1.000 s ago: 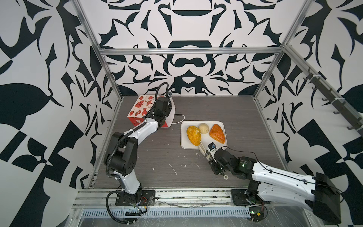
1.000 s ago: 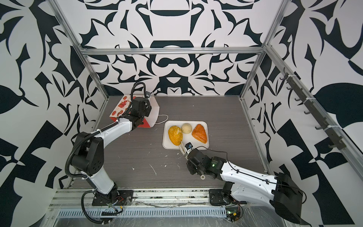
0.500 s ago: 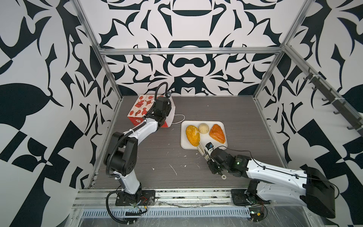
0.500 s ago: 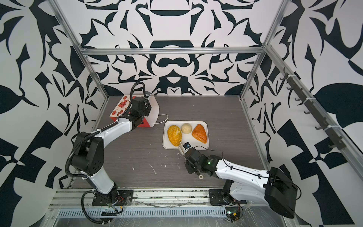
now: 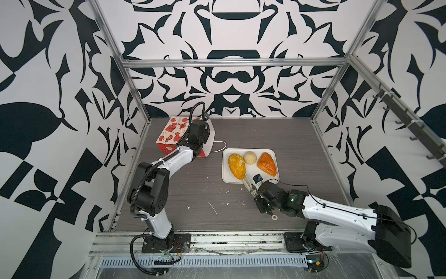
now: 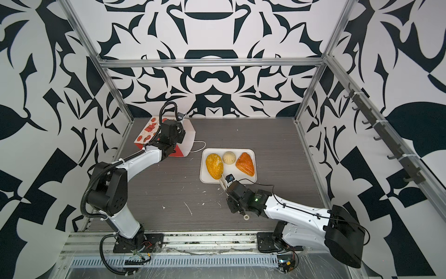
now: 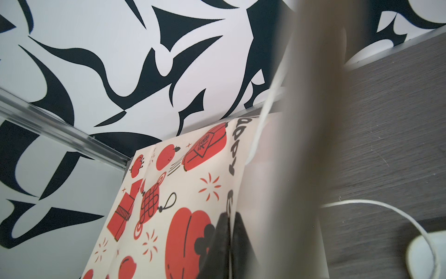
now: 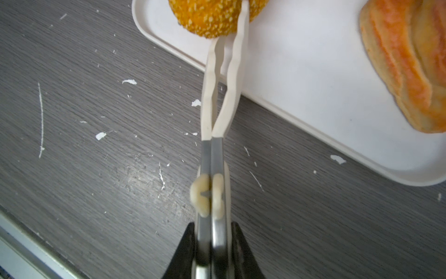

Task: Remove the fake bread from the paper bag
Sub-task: 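Open the tongs to release the sesame bun onto the tray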

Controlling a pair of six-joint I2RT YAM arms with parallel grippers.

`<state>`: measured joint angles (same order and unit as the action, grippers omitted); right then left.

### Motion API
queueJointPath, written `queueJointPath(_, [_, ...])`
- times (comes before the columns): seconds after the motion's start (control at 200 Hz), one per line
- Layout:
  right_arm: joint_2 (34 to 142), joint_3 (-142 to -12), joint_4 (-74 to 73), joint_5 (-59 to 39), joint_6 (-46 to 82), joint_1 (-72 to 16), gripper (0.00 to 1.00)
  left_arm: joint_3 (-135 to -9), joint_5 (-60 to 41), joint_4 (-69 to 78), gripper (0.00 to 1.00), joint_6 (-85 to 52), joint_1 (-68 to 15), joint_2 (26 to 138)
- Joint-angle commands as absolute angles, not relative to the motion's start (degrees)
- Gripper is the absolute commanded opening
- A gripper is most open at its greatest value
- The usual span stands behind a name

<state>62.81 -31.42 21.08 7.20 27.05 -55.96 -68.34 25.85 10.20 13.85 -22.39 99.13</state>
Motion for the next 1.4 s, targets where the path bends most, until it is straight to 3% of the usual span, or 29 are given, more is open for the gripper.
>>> queueJointPath(0.0, [61.48,-33.03,23.27,7.05,28.21,-55.99,0.13,-67.58,25.49,12.29,0.07,12.74,-21.96,100.13])
queueJointPath(0.41, [60.93,-32.96,23.59,5.54,28.57,-55.99,0.3,-68.03,25.32,12.28,0.07,12.74,-21.87,100.2])
queueJointPath(1.16, [50.77,-34.41,27.02,8.05,28.42,-56.07,0.29,-68.51,24.96,12.39,0.07,12.74,-21.78,100.33])
queueJointPath(1.395, [53.08,-38.97,24.72,8.52,24.79,-56.04,0.28,-68.86,24.87,12.13,0.07,13.09,-21.8,100.16])
